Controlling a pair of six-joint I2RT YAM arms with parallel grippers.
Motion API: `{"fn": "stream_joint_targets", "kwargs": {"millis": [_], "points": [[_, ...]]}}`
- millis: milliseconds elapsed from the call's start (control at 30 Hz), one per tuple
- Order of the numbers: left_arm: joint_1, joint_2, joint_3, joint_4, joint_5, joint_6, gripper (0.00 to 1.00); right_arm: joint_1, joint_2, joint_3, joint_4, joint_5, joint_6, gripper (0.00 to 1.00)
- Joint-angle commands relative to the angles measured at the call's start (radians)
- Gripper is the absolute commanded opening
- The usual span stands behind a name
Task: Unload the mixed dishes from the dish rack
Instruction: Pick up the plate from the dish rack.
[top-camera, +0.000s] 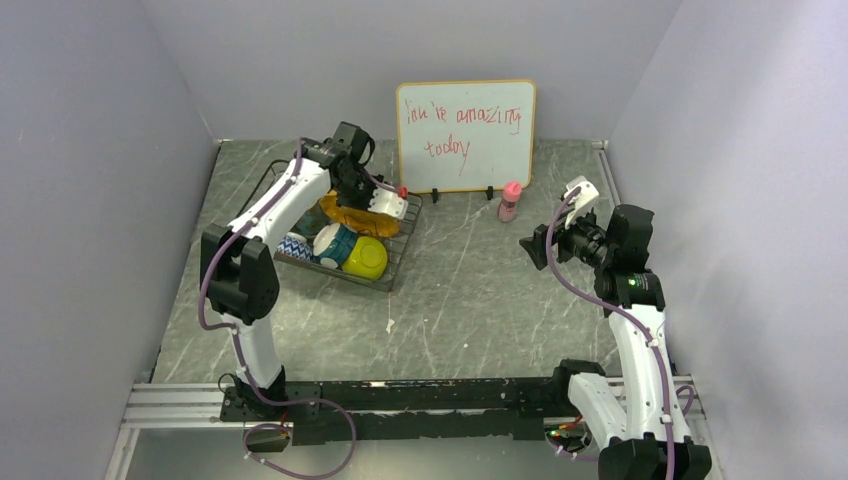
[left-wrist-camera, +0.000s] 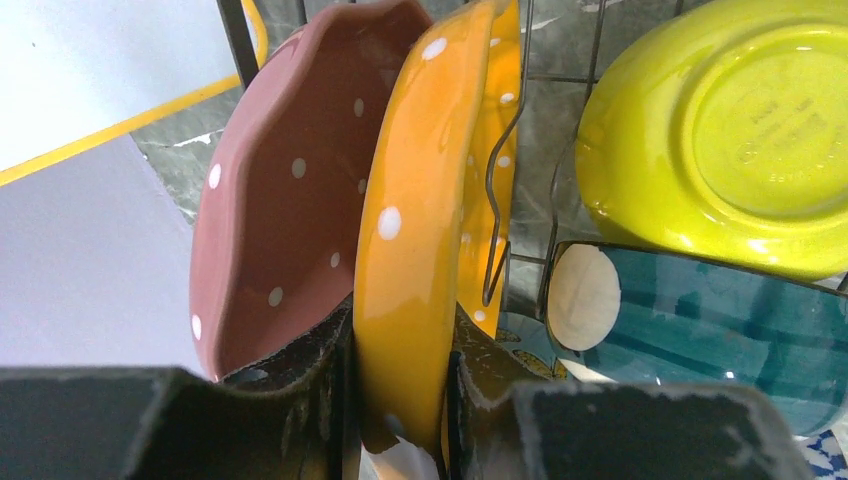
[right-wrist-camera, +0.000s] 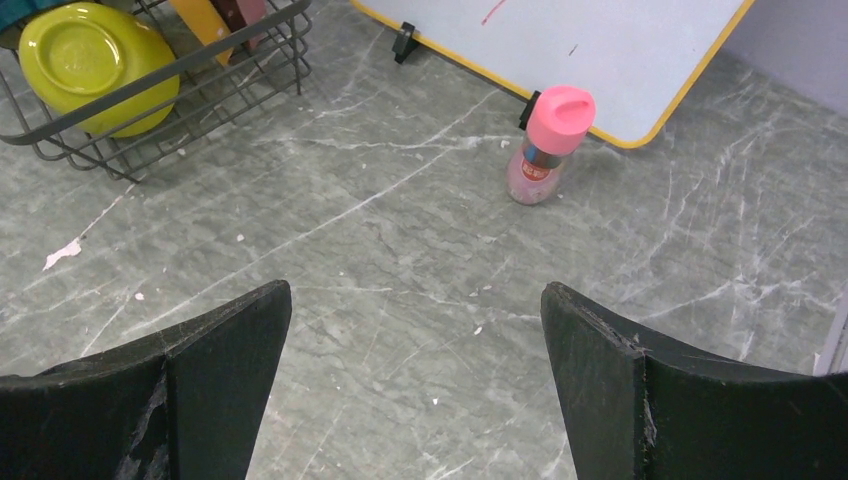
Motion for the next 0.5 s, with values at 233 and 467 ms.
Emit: {"fn": "stream_joint_targets", "kwargs": {"millis": [233,467], "points": [[-0.026,-0.164,0.022,0.02,-0.083,0.06,0.03,-0.004,-0.019,0.006,0.038,0.031,-0.007,0.99],[-0.035,-0.287,0.046,0.046,-0.055,0.026,0.03,-0.004,-0.016,0.063,0.02,0.071,0.002,0.99]]}}
